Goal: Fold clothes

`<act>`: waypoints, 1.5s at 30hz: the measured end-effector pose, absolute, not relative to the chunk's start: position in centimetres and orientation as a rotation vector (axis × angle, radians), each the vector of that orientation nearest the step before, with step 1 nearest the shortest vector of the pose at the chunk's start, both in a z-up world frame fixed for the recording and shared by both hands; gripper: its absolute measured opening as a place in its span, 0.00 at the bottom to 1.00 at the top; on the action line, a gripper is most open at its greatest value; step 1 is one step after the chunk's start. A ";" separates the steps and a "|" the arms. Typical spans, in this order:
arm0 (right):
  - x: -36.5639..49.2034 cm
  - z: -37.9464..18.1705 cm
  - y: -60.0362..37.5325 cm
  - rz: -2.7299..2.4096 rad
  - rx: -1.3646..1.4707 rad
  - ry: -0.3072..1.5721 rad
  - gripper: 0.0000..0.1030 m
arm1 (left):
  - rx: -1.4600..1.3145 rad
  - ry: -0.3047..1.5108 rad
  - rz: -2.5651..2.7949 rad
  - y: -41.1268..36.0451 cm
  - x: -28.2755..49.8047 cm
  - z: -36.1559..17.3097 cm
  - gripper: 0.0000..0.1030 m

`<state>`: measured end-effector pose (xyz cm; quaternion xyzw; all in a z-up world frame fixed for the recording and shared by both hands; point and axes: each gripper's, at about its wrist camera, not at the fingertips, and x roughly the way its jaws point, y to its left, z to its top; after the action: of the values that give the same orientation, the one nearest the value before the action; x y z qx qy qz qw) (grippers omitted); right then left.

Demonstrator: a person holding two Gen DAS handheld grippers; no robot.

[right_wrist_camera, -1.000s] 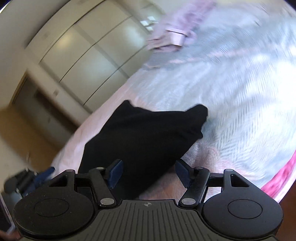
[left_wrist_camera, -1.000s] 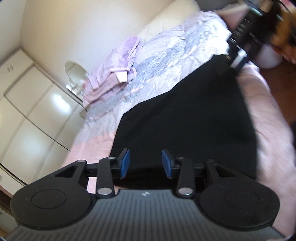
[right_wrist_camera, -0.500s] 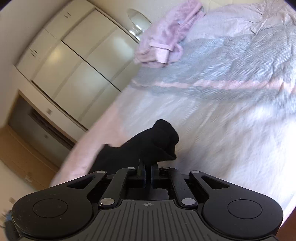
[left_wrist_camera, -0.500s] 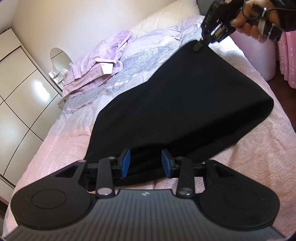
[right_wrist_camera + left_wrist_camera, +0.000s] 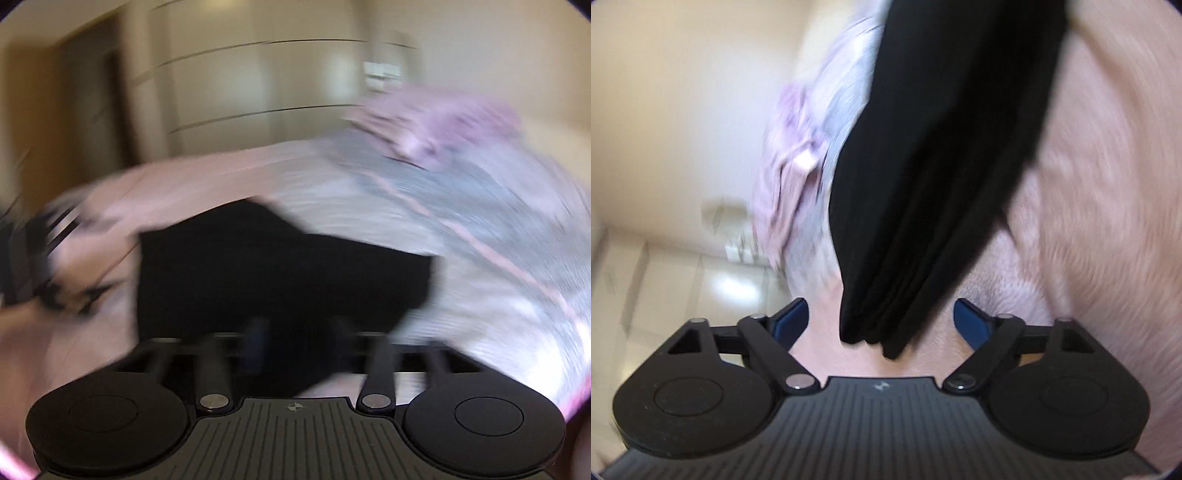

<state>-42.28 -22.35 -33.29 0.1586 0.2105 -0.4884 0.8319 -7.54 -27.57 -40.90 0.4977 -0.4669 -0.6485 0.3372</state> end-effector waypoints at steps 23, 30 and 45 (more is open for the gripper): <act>-27.8 -39.8 -22.7 -0.826 -0.374 0.959 0.17 | 1.373 -1.002 -1.838 -27.3 -9.4 -36.9 0.20; -35.1 -38.3 -18.0 -0.810 -0.357 0.978 0.17 | 1.320 -0.912 -1.957 -14.3 -12.3 -36.4 0.20; -43.5 -37.0 -15.2 -0.905 0.262 0.583 0.31 | 1.128 -0.512 -1.938 -10.0 -8.8 -32.6 0.28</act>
<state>-43.47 -15.22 -37.00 0.1245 0.2768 -0.4299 0.8503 -8.82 -10.04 -32.60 0.4476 -0.2031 -0.7692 0.4084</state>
